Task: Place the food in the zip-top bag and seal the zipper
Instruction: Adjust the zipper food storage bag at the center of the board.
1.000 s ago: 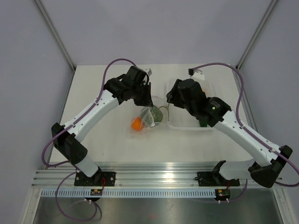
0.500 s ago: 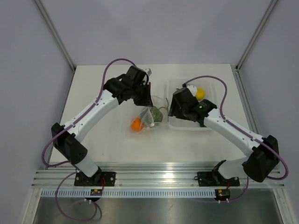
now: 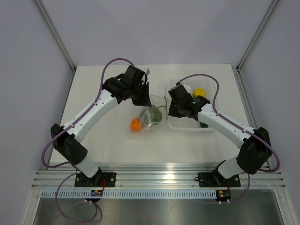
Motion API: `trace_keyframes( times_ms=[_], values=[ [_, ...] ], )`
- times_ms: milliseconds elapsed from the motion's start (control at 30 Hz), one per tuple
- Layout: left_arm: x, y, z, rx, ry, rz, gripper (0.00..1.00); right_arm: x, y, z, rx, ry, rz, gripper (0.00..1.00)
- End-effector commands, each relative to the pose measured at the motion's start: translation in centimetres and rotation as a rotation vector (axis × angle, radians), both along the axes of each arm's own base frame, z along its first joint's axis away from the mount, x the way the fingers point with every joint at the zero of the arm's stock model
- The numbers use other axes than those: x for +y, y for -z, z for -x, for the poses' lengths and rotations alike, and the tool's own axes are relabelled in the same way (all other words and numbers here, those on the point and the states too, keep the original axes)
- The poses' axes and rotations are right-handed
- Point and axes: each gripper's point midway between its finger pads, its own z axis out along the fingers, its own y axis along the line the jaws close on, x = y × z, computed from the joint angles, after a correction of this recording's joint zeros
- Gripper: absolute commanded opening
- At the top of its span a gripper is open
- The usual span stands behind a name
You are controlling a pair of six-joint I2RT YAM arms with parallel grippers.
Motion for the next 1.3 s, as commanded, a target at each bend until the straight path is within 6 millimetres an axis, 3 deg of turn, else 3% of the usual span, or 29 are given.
trace_keyframes(
  times_ms=[0,100,167,233,267,367,400,433,500,567,600,667,733,800,833,867,900,967,1000,1067,1100,1167,1233,1267],
  values=[
    [2.5,-5.4,-1.4,-0.136,-0.049,0.053,0.00,2.1,-8.8,-2.5,-0.192,-0.055,-0.115,0.00],
    [5.2,-8.6,-2.6,-0.210,-0.118,0.058,0.00,3.4,-14.3,-2.3,-0.293,-0.106,-0.194,0.00],
    [6.0,-9.7,-2.6,-0.243,-0.131,0.051,0.00,4.2,-16.1,-2.0,-0.323,-0.131,-0.233,0.00],
    [6.0,-9.6,-2.6,-0.242,-0.130,0.053,0.00,4.9,-15.7,-2.1,-0.314,-0.149,-0.251,0.00],
    [5.7,-9.3,-2.8,-0.238,-0.128,0.058,0.00,5.1,-14.3,-2.2,-0.287,-0.148,-0.235,0.00],
    [4.9,-5.5,-3.4,-0.166,-0.118,0.041,0.00,5.8,-9.5,-3.2,-0.202,-0.142,-0.170,0.00],
    [4.7,-4.3,-3.5,-0.140,-0.118,0.032,0.00,6.1,-7.0,-3.8,-0.160,-0.136,-0.127,0.00],
    [4.5,-2.2,-3.7,-0.093,-0.115,0.005,0.00,6.2,-6.2,-4.1,-0.140,-0.134,-0.104,0.00],
    [4.4,-0.8,-3.7,-0.053,-0.107,-0.016,0.00,6.6,-4.1,-4.7,-0.091,-0.132,-0.059,0.00],
    [4.6,-0.9,-3.7,-0.056,-0.098,-0.032,0.00,7.0,-5.4,-4.7,-0.098,-0.145,-0.081,0.00],
    [4.8,-1.5,-3.8,-0.076,-0.104,-0.036,0.00,7.3,-7.0,-4.5,-0.126,-0.156,-0.117,0.00],
    [5.2,-4.8,-4.1,-0.142,-0.122,-0.026,0.00,7.6,-11.3,-4.4,-0.218,-0.169,-0.203,0.00],
    [5.3,-8.4,-4.1,-0.204,-0.130,0.015,0.00,7.8,-14.7,-4.2,-0.283,-0.185,-0.258,0.00],
    [5.6,-10.9,-3.6,-0.256,-0.135,0.050,0.00,7.6,-17.6,-3.6,-0.340,-0.195,-0.305,0.00],
    [5.8,-11.8,-3.7,-0.286,-0.146,0.063,0.00,7.4,-17.7,-3.4,-0.347,-0.196,-0.309,0.00],
    [5.9,-11.3,-3.6,-0.282,-0.149,0.057,0.00,7.1,-17.9,-3.4,-0.356,-0.190,-0.304,0.00],
    [6.0,-11.3,-3.8,-0.294,-0.157,0.058,0.00,7.1,-17.3,-3.4,-0.350,-0.188,-0.296,0.00],
    [5.9,-9.0,-4.0,-0.253,-0.162,0.031,0.00,7.2,-13.7,-3.7,-0.283,-0.180,-0.244,0.00],
    [5.9,-5.7,-4.1,-0.187,-0.160,-0.011,0.00,7.3,-12.0,-3.8,-0.246,-0.180,-0.222,0.00],
    [5.4,-2.8,-4.4,-0.132,-0.157,-0.030,0.00,7.4,-6.8,-3.9,-0.145,-0.170,-0.157,0.00],
    [5.5,-0.4,-4.2,-0.085,-0.154,-0.059,0.00,7.3,-5.1,-3.9,-0.114,-0.165,-0.131,0.00],
    [5.4,1.6,-4.3,-0.039,-0.145,-0.089,0.00,6.9,-2.2,-3.7,-0.054,-0.150,-0.078,0.00],
    [5.6,1.0,-4.3,-0.040,-0.139,-0.106,0.00,6.7,-2.2,-3.4,-0.041,-0.153,-0.070,0.00],
    [5.8,-0.1,-4.3,-0.060,-0.141,-0.103,0.00,6.7,-3.5,-3.3,-0.066,-0.156,-0.087,0.00]
  ],
)
